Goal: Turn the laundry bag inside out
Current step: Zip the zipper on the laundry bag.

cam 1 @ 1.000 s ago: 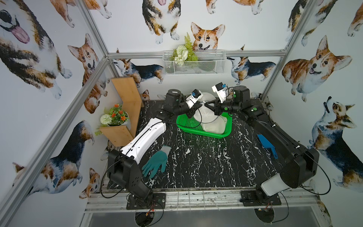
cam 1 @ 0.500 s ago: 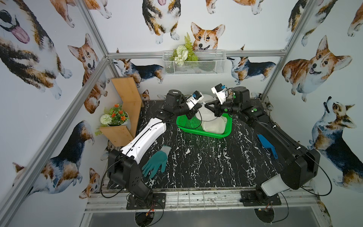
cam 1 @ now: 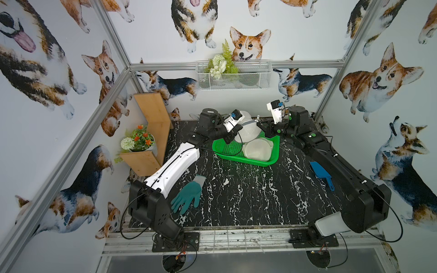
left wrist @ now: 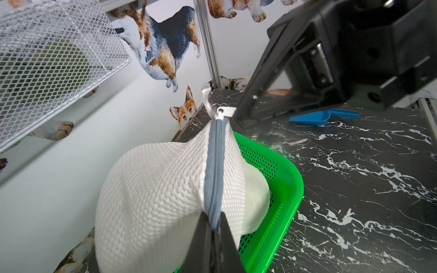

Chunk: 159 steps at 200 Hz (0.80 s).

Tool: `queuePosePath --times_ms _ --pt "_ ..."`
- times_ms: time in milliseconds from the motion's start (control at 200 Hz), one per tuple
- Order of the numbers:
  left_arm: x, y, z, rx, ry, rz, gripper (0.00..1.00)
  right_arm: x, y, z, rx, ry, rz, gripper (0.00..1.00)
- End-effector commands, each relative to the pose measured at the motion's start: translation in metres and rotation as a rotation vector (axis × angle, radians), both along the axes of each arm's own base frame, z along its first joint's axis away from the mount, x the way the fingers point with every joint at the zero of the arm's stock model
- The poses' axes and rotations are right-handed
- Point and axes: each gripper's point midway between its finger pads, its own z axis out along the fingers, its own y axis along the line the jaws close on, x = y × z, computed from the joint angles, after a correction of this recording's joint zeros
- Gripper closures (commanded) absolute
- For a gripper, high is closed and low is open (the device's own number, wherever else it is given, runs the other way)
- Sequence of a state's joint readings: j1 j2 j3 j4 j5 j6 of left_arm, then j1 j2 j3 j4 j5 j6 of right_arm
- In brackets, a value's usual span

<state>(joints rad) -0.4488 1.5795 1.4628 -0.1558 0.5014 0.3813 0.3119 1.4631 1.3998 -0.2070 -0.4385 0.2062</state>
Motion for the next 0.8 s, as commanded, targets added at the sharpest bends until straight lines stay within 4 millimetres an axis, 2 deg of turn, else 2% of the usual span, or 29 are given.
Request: queuePosePath --times_ms 0,260,525,791 --pt "0.001 0.001 0.010 -0.029 -0.032 0.003 1.00 0.010 -0.010 0.010 0.034 -0.025 -0.066 1.00" --pt "-0.001 0.001 0.017 -0.066 -0.037 -0.007 1.00 0.016 -0.020 -0.001 0.023 0.012 -0.114 1.00" --pt "-0.002 0.002 0.018 -0.068 -0.032 -0.002 1.00 0.013 -0.015 -0.004 0.034 0.027 -0.080 1.00" --pt "-0.007 0.003 0.022 -0.083 -0.030 -0.003 1.00 0.016 -0.019 -0.020 0.008 0.083 -0.111 1.00"
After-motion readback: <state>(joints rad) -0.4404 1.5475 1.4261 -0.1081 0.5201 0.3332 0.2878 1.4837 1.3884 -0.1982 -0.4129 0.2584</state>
